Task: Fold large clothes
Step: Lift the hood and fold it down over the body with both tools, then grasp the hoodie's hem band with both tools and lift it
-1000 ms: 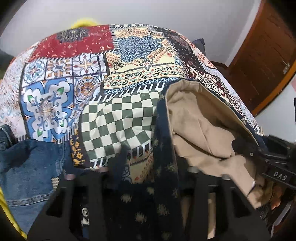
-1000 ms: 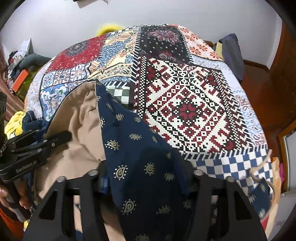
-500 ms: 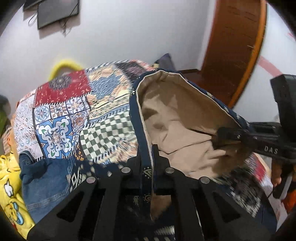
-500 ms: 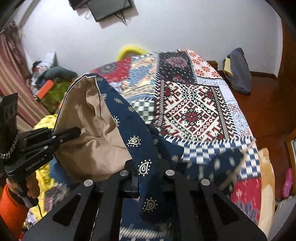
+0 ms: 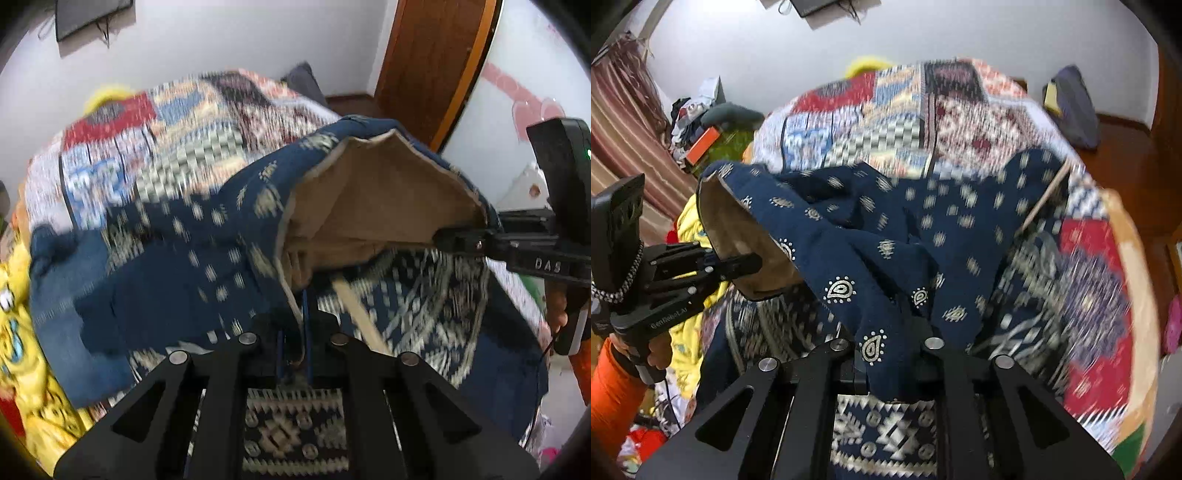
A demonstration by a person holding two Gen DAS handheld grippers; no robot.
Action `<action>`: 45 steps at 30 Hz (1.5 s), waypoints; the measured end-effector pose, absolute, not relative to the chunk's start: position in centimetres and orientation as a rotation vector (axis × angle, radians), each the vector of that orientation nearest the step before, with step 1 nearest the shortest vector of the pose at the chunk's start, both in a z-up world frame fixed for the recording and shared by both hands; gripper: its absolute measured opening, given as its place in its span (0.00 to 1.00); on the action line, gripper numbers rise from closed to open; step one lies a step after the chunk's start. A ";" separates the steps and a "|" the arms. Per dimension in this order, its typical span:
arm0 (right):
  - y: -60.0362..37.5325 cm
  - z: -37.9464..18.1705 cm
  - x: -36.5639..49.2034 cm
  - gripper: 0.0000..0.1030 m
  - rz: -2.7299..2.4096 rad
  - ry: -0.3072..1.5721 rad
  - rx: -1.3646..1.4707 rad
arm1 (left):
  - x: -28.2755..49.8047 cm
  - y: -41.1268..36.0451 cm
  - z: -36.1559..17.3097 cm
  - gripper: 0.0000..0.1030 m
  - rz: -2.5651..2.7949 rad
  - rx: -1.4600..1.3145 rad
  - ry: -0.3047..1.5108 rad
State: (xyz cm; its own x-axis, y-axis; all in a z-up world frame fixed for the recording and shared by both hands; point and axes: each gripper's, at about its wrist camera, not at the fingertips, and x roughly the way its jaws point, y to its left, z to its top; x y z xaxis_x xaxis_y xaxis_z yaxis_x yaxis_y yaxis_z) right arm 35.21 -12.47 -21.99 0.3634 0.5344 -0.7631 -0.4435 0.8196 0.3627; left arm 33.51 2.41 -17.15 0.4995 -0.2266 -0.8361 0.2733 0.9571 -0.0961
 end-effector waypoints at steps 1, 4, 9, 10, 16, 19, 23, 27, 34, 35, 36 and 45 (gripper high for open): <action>-12.5 -22.1 34.9 0.12 0.630 1.027 0.106 | 32.9 2.5 -17.8 0.13 -0.311 0.044 1.035; -12.5 -22.3 33.9 0.16 0.641 1.051 0.101 | 31.2 2.5 -18.4 0.24 -0.331 0.045 1.071; -12.2 -20.7 32.6 0.42 0.619 1.051 0.018 | 28.6 2.7 -16.4 0.44 -0.328 0.075 1.019; -12.2 -20.4 32.2 0.42 0.621 1.034 0.000 | 28.3 2.9 -15.8 0.46 -0.328 0.074 1.002; -12.5 -18.1 31.2 0.43 0.643 0.956 -0.012 | 28.3 4.4 -11.3 0.54 -0.333 -0.016 0.885; -12.5 -17.7 31.6 0.49 0.632 0.921 0.012 | 29.5 5.0 -10.5 0.60 -0.288 -0.037 0.848; -11.4 -20.0 33.0 0.52 0.599 0.970 0.038 | 31.5 4.8 -13.7 0.61 -0.254 -0.033 0.926; -10.5 -24.5 33.9 0.52 0.556 1.085 -0.007 | 32.1 4.1 -18.5 0.61 -0.212 0.017 1.027; -11.6 -28.6 34.5 0.52 0.488 1.185 0.001 | 31.7 4.6 -23.7 0.66 -0.148 -0.016 1.096; -11.8 -28.4 34.5 0.52 0.478 1.191 0.006 | 31.6 4.9 -23.4 0.66 -0.148 -0.030 1.099; -12.2 -28.0 34.5 0.52 0.474 1.191 0.017 | 31.5 5.1 -23.0 0.66 -0.145 -0.041 1.096; -16.6 -21.5 31.1 0.52 0.393 1.024 -0.030 | 27.4 8.8 -15.7 0.66 -0.060 -0.021 0.945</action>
